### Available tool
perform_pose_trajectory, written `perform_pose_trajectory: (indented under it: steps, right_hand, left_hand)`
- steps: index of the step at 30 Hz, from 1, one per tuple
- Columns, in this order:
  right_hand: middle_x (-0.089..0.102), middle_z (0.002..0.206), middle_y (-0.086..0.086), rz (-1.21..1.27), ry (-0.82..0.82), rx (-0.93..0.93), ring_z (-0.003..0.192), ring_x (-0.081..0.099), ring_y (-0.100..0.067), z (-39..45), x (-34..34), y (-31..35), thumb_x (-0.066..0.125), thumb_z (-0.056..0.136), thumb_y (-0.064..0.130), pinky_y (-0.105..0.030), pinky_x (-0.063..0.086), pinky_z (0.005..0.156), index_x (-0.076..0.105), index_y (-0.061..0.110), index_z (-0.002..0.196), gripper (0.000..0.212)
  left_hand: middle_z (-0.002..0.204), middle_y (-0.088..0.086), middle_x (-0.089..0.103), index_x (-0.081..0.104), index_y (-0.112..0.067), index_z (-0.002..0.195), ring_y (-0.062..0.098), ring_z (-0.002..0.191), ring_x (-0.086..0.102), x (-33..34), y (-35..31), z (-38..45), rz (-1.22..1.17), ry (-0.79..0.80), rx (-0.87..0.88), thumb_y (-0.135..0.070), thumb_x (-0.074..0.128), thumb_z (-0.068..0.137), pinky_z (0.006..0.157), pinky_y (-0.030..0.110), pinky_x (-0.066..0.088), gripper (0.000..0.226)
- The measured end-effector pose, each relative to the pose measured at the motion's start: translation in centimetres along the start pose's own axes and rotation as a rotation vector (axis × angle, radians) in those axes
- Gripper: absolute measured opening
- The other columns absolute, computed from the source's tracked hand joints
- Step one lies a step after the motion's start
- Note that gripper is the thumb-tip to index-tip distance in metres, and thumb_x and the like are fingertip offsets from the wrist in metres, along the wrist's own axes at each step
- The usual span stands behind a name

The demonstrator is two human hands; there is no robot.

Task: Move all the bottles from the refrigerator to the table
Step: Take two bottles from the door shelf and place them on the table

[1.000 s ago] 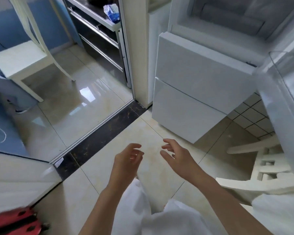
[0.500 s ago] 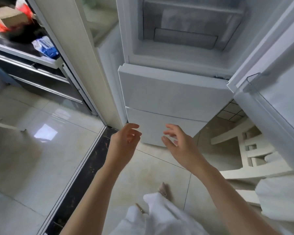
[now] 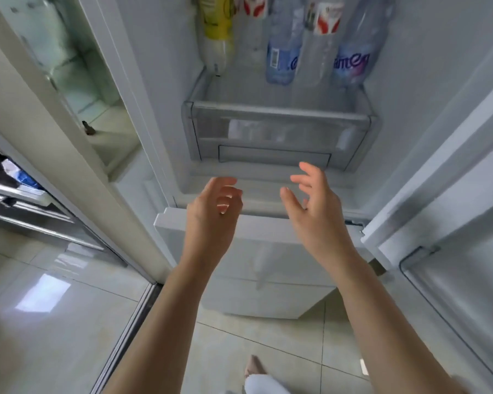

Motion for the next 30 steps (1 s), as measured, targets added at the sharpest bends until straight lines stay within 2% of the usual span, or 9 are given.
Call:
perform_pose_trajectory:
  steps: [5, 8, 14, 18, 20, 22, 26, 28, 30]
  right_hand:
    - [0.056, 0.128, -0.007, -0.030, -0.141, -0.027, 0.117, 0.052, -0.021, 6.7, -1.1, 1.8, 0.059, 0.091, 0.024, -0.026, 0.040, 0.095, 0.043, 0.010, 0.135, 0.048]
    - [0.054, 0.130, -0.011, -0.058, -0.227, -0.057, 0.118, 0.052, -0.024, 10.6, -1.7, 2.8, 0.061, 0.090, 0.020, -0.027, 0.037, 0.096, 0.045, 0.004, 0.135, 0.051]
    - [0.049, 0.136, -0.008, -0.034, -0.304, -0.030, 0.125, 0.047, -0.021, 17.7, -3.0, 2.8, 0.059, 0.090, 0.020, -0.029, 0.037, 0.104, 0.042, 0.010, 0.137, 0.052]
    - [0.058, 0.120, -0.004, 0.017, -0.368, -0.027, 0.110, 0.053, -0.019, 22.7, -3.6, 2.5, 0.060, 0.088, 0.020, -0.028, 0.042, 0.093, 0.051, 0.014, 0.124, 0.038]
    - [0.059, 0.123, -0.007, 0.034, -0.369, 0.008, 0.114, 0.054, -0.022, 25.0, -3.5, 2.1, 0.062, 0.087, 0.021, -0.033, 0.044, 0.097, 0.048, 0.011, 0.127, 0.043]
    - [0.056, 0.129, -0.008, 0.053, -0.369, 0.027, 0.119, 0.053, -0.021, 27.3, -3.3, 1.7, 0.062, 0.088, 0.020, -0.031, 0.042, 0.101, 0.043, 0.008, 0.131, 0.049]
    - [0.052, 0.132, -0.001, 0.064, -0.391, 0.003, 0.122, 0.049, -0.014, 30.3, -3.0, 1.1, 0.063, 0.087, 0.010, -0.014, 0.035, 0.093, 0.035, 0.007, 0.138, 0.058]
    - [0.051, 0.136, -0.009, 0.046, -0.404, 0.006, 0.126, 0.049, -0.021, 31.7, -2.6, 0.3, 0.065, 0.086, 0.009, -0.015, 0.034, 0.092, 0.032, 0.004, 0.138, 0.062]
    - [0.050, 0.138, -0.014, 0.061, -0.419, -0.002, 0.126, 0.050, -0.024, 32.7, -2.3, -0.3, 0.067, 0.084, 0.009, -0.018, 0.035, 0.096, 0.031, 0.002, 0.138, 0.065]
  left_hand:
    - [0.087, -0.011, 0.071, 0.065, -0.017, 0.103, 0.006, 0.080, 0.067, 1.8, -3.0, 6.6, -0.066, -0.045, 0.053, -0.009, 0.061, 0.089, 0.075, 0.013, 0.050, 0.016]
    - [0.085, -0.009, 0.070, 0.064, -0.015, 0.101, 0.008, 0.078, 0.066, 2.9, -4.8, 11.2, -0.098, -0.063, 0.115, -0.009, 0.061, 0.088, 0.075, 0.013, 0.051, 0.014]
    - [0.094, -0.009, 0.065, 0.060, -0.021, 0.107, 0.013, 0.087, 0.064, 6.1, -6.4, 19.3, -0.165, -0.009, 0.150, -0.009, 0.061, 0.085, 0.080, 0.031, 0.055, 0.025]
    - [0.110, -0.008, 0.057, 0.055, -0.016, 0.122, 0.011, 0.097, 0.057, 8.3, -7.1, 24.5, -0.141, 0.021, 0.176, -0.015, 0.071, 0.084, 0.077, 0.014, 0.046, 0.042]
    - [0.120, -0.004, 0.056, 0.051, -0.016, 0.127, 0.009, 0.101, 0.055, 9.4, -7.1, 26.5, -0.143, 0.025, 0.169, -0.017, 0.075, 0.081, 0.077, 0.008, 0.041, 0.052]
    - [0.124, -0.001, 0.055, 0.049, -0.015, 0.128, 0.008, 0.103, 0.054, 10.6, -7.4, 28.8, -0.153, 0.022, 0.212, -0.018, 0.078, 0.078, 0.078, 0.006, 0.041, 0.058]
    - [0.117, -0.006, 0.057, 0.049, -0.014, 0.125, 0.004, 0.103, 0.056, 12.2, -7.7, 31.8, -0.248, 0.079, 0.262, -0.018, 0.081, 0.075, 0.084, 0.006, 0.044, 0.060]
    - [0.121, -0.003, 0.060, 0.046, -0.015, 0.128, 0.008, 0.106, 0.060, 13.1, -7.5, 32.8, -0.282, 0.138, 0.261, -0.017, 0.081, 0.075, 0.089, 0.014, 0.048, 0.063]
    - [0.119, -0.004, 0.060, 0.044, -0.021, 0.125, 0.004, 0.102, 0.060, 13.5, -7.5, 33.2, -0.299, 0.169, 0.268, -0.015, 0.082, 0.074, 0.090, 0.012, 0.047, 0.064]
Point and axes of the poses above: each hand's wrist, its own z-axis towards the middle knuckle, its own x-axis out of the palm, y = z × x, the point moved 6 cm from there along z, towards the middle knuckle
